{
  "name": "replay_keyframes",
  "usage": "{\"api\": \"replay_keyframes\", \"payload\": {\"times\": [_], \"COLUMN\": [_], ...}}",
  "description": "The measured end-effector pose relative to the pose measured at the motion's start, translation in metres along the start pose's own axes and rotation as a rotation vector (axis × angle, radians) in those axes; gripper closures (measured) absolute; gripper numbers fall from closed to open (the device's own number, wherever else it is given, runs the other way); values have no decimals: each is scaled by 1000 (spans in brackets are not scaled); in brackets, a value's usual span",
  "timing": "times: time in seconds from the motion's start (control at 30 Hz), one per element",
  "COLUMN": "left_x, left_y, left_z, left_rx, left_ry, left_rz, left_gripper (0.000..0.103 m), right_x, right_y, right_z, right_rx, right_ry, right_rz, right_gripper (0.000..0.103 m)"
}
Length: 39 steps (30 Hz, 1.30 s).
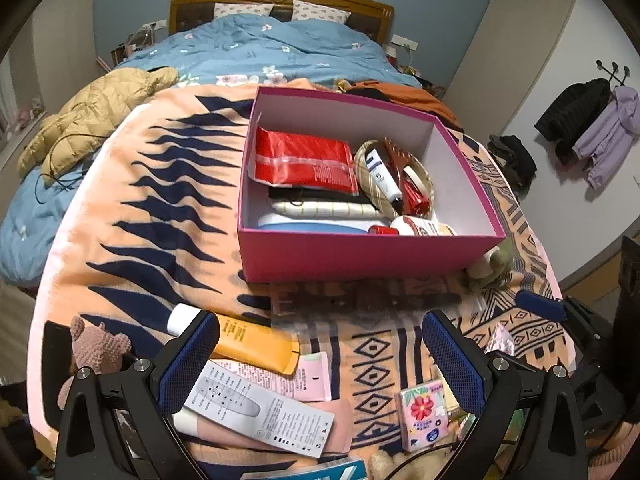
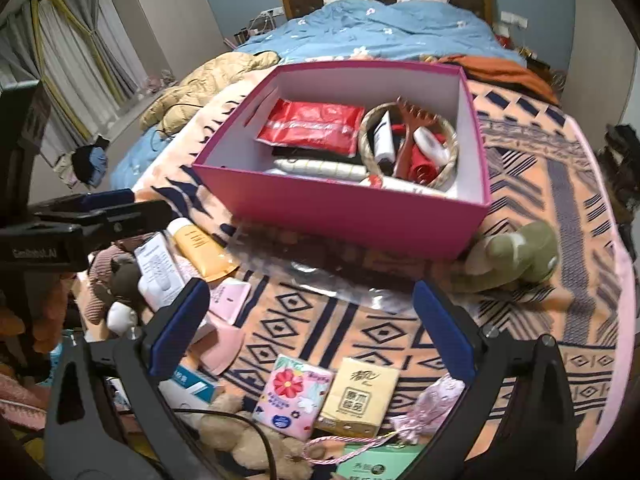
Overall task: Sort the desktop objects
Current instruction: 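Move the right gripper toward the green plush frog beside the pink box, then close the right gripper around the green plush frog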
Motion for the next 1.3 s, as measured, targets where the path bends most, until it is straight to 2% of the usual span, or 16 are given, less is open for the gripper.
{"api": "replay_keyframes", "payload": {"times": [0.1,0.23,0.5,0.63,0.73,0.93,1.1,1.23,1.3], "left_x": [-2,-10,-18,-20,-24,-42,-64,-84,-94], "left_y": [3,10,15,15,18,24,20,14,12], "left_z": [-4,-11,-19,-23,-18,9,60,99,115], "left_rx": [4,13,-33,-37,-67,-132,-234,-276,-295], "left_ry": [5,13,-34,-7,7,105,169,211,208], "left_rz": [-6,-37,-71,-84,-104,-150,-173,-189,-193], "left_gripper": [0,0,0,0,0,0,0,0,0], "right_x": [-6,-13,-15,-12,-7,5,15,15,9], "right_y": [5,11,11,14,20,41,43,33,27], "right_z": [-1,-3,9,19,36,85,118,152,169], "right_rx": [-4,-7,-78,-133,-179,-306,-352,-378,-387], "right_ry": [-55,-75,-75,-80,-37,103,192,227,227], "right_rz": [-23,-61,-80,-91,-99,-128,-111,-89,-91], "right_gripper": [1,0,0,0,0,0,0,0,1]}}
Point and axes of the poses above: each gripper's, at about its wrist camera, not at the fingertips, and x roughly against the way its jaws point, z to its right, y to its underside, the point moved 3 cm from there along -x, roughly the way its jaws point, and after that the axes turned 7 degrees about y, right-handed, at the moved point
